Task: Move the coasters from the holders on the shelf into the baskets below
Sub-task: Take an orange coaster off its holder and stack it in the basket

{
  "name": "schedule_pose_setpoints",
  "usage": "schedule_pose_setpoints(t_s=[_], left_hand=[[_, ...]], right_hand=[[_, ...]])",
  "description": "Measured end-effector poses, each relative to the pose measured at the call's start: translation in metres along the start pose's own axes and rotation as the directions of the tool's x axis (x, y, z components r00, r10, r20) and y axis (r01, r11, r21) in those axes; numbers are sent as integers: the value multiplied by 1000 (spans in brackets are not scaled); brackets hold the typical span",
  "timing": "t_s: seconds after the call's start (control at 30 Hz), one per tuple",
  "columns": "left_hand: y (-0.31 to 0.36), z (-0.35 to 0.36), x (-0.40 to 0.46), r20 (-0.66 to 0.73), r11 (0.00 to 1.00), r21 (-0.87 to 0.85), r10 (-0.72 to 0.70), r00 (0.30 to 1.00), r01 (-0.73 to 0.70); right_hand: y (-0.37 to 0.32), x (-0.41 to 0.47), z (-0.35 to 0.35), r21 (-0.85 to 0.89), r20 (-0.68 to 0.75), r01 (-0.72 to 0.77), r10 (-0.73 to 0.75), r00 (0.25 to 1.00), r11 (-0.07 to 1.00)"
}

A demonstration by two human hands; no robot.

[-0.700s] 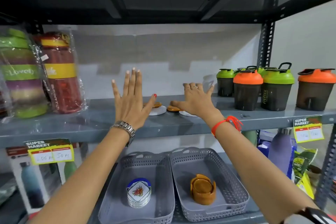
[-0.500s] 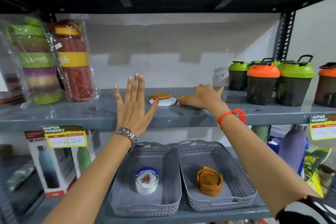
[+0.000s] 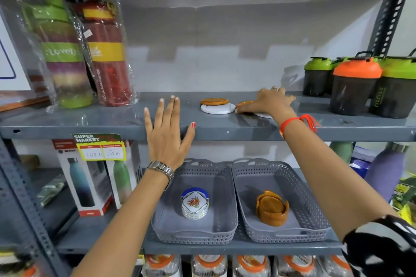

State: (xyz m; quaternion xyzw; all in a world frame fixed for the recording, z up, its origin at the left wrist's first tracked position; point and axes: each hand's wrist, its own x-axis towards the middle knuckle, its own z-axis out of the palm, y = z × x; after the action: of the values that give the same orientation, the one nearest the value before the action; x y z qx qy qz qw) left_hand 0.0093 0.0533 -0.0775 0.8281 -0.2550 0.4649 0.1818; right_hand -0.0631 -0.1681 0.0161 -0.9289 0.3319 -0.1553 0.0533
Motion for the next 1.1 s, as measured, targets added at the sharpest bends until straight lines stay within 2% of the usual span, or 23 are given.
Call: schedule_pose_setpoints(t_s=[0.17,0.53,0.6,0.7,0.77,0.9,1.1], left_hand=[[0,4,0,-36,1000,-9,-4,999,4],[-1,9,-1,-103,998,-57,-10,995,4],[-1,10,-1,-111,998,-60,-15,994,8],[-1,9,-1,-119,998,-66,-21,993,13],[-1,9,-1,-124,998,-67,-19,992,11],[0,9,-1,-120,998,-64,-14,993,6],[0,8,-1,-128,999,-53,-8,992,1]], right_hand=[[3,1,-1,34,41,-45,43,998,998],[6,1,6,176,-3,-129,131,991,976],[6,-4,5,212,-41,-129,141,989,969],[4,-17,5,265,-199,-64,120,973,962],[1,-29,8,278,-340,-1,99,935,961],[-9,-56,18,290,-592,126,75,802,949],[-23,-85,23,361,-804,337,107,585,869]])
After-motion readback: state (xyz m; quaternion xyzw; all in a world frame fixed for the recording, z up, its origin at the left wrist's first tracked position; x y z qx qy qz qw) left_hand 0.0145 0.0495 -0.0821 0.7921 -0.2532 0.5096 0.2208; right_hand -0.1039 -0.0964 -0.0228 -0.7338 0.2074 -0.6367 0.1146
